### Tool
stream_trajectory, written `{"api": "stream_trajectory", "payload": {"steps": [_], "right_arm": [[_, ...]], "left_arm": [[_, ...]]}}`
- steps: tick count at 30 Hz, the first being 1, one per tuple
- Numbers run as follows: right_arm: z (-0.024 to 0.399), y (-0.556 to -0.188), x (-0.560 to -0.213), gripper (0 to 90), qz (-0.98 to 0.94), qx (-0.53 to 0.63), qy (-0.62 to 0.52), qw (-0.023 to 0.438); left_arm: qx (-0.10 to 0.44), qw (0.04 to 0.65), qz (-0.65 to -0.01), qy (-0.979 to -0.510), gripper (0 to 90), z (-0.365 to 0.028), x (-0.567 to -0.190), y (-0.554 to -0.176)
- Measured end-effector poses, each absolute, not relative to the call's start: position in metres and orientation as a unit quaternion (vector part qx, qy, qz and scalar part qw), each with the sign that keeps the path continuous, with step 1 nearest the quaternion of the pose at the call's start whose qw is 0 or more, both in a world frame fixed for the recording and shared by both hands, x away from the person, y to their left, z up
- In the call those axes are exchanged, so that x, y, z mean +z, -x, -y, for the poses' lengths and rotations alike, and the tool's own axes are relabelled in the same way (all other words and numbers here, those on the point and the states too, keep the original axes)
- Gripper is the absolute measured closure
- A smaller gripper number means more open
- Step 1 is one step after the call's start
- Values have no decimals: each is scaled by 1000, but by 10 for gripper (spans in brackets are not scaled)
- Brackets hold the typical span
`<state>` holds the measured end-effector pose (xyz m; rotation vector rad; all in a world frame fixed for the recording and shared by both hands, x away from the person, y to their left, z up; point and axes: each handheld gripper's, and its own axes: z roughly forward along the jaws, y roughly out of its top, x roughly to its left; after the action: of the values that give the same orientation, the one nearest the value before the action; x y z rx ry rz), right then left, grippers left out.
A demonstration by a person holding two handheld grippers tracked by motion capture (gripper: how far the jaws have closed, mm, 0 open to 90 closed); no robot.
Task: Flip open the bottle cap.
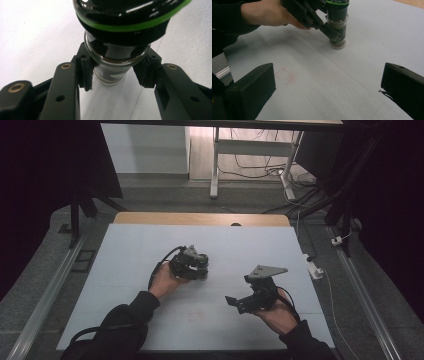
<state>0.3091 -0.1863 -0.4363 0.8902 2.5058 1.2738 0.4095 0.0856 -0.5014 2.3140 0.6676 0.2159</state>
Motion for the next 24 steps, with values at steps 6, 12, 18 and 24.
{"api": "stream_trajectory", "payload": {"steps": [6, 12, 18, 24], "right_arm": [[175, -318, -438, 0, -857, 418, -284, 103], [163, -327, -441, 0, -861, 413, -277, 102], [153, -335, -443, 0, -862, 414, -277, 98], [141, -344, -447, 0, -865, 410, -274, 96]], "left_arm": [[84, 354, -257, -895, 540, -86, -501, -410], [84, 354, -256, -896, 540, -86, -502, -410], [84, 354, -256, -896, 540, -86, -502, -410], [84, 354, -255, -896, 540, -86, -501, -410]]}}
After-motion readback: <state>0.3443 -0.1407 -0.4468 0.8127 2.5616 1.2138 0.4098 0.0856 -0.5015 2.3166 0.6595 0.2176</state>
